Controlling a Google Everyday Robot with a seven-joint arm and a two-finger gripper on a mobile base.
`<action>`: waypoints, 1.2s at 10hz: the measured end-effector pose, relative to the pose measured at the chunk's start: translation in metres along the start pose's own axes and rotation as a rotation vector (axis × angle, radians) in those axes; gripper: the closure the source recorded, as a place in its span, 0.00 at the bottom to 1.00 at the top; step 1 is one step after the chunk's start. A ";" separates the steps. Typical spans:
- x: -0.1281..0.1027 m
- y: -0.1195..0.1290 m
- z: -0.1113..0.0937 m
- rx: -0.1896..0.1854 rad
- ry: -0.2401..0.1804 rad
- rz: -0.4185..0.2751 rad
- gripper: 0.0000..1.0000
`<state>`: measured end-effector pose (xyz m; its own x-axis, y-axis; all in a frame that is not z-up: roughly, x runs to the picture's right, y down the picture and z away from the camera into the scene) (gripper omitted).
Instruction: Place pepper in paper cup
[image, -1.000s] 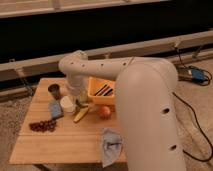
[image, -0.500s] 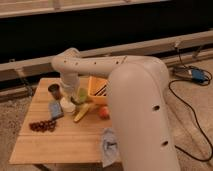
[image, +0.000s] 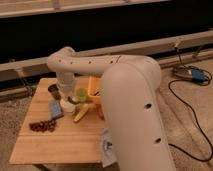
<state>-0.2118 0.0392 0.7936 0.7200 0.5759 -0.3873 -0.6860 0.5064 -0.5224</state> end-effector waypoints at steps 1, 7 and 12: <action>-0.003 0.002 0.000 -0.001 0.006 -0.010 0.24; 0.001 0.001 0.029 0.011 0.095 -0.014 0.20; 0.032 -0.023 -0.008 0.020 0.044 0.059 0.20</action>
<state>-0.1727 0.0409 0.7871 0.6818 0.5767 -0.4500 -0.7291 0.4856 -0.4823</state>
